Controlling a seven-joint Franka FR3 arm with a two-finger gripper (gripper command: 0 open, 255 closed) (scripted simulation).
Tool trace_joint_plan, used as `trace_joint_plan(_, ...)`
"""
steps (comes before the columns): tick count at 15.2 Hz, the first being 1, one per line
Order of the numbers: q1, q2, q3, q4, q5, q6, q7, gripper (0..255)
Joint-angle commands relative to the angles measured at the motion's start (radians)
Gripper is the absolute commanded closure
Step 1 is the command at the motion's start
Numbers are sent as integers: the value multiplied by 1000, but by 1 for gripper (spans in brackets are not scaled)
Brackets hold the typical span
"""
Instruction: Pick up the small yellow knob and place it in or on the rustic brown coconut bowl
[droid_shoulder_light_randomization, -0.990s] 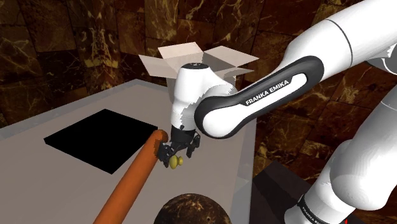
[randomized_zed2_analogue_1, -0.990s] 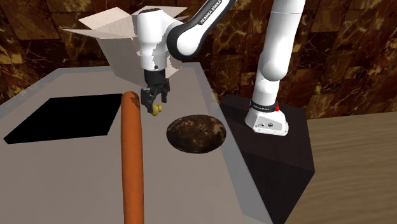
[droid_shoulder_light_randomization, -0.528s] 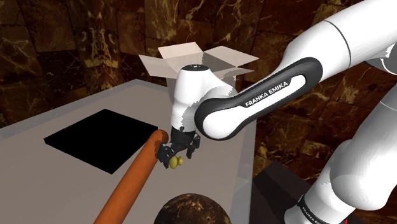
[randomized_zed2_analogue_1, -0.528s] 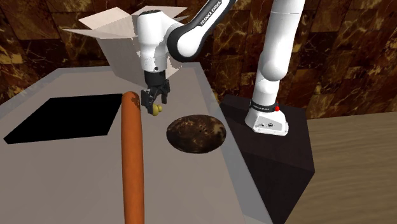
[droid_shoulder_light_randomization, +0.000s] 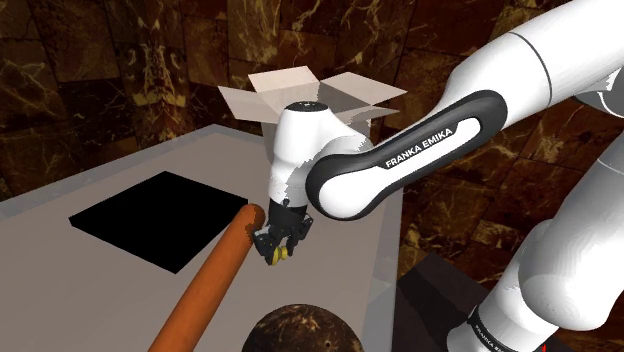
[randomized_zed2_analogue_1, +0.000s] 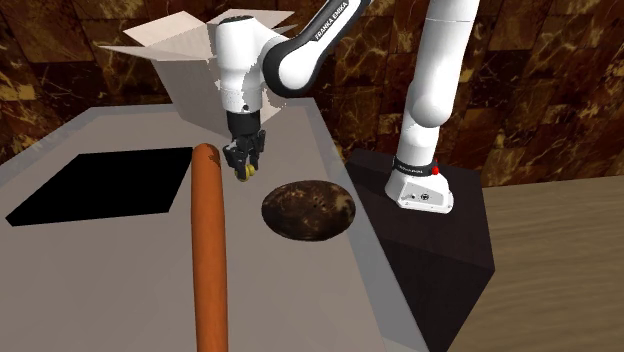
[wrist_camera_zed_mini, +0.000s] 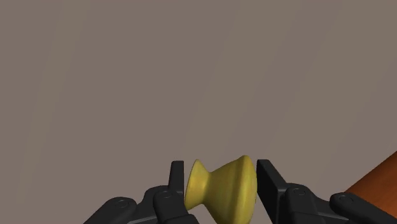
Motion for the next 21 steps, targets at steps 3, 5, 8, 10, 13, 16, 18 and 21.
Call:
trace_joint_plan(3, 0, -10, -1, 5, 7, -14, -5, 255)
trace_joint_plan(5, 0, -28, -2, 17, 20, -41, -14, 255)
trace_joint_plan(8, 0, -54, -5, 36, 37, -83, -26, 255)
trace_joint_plan(10, 0, -70, -8, 50, 46, -111, -33, 255)
trace_joint_plan(13, 1, -92, -12, 72, 58, -152, -42, 255)
trace_joint_plan(16, 1, -112, -17, 96, 68, -194, -49, 255)
trace_joint_plan(18, 1, -124, -20, 113, 73, -221, -53, 255)
trace_joint_plan(21, 1, -140, -25, 140, 80, -262, -58, 255)
